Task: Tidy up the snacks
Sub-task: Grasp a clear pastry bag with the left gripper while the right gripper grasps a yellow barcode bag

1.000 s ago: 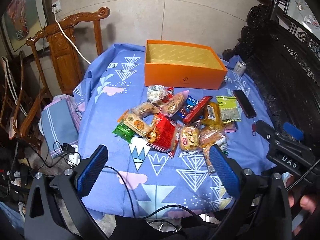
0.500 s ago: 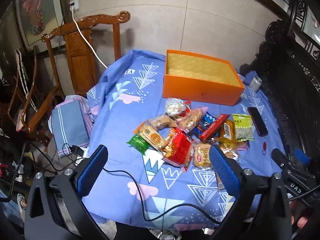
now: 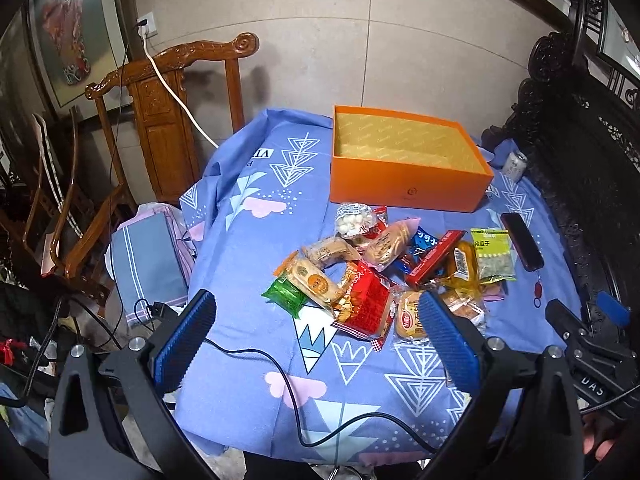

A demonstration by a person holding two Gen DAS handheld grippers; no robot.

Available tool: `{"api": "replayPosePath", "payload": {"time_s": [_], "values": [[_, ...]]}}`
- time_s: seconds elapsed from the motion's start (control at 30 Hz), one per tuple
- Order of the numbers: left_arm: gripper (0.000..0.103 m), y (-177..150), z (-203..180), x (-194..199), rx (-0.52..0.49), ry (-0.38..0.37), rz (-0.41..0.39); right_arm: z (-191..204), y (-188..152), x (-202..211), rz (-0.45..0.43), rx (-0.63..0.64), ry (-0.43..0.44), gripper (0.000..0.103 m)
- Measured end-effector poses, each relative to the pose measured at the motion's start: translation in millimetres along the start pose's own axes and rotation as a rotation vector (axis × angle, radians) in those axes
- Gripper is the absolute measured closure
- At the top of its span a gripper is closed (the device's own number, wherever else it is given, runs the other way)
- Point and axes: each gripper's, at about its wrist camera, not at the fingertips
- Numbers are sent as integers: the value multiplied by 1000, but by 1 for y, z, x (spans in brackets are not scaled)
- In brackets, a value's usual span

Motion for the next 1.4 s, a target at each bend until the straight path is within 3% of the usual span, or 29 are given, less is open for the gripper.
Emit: {"api": "replayPosePath", "payload": {"time_s": [0.9, 1.0, 1.17, 1.4], "values": [[4, -4, -2, -4, -30, 18, 0, 0, -5, -6, 9, 10, 13, 3], [4, -8, 2, -23, -45, 24, 9, -2, -14, -29, 25, 33, 17, 3], [4, -19, 21, -59, -30, 33, 50, -12, -46, -90, 171, 27, 44, 3], [4, -28, 29, -103, -59, 13, 92, -25, -55, -131, 214, -19, 70, 3]]}}
Point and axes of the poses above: each gripper's, at about its wrist camera, not at the fingertips, and x roughly against the way its jaws point, z to its left, y to its top, and after that the axes turned 6 degrees about y, right-handed
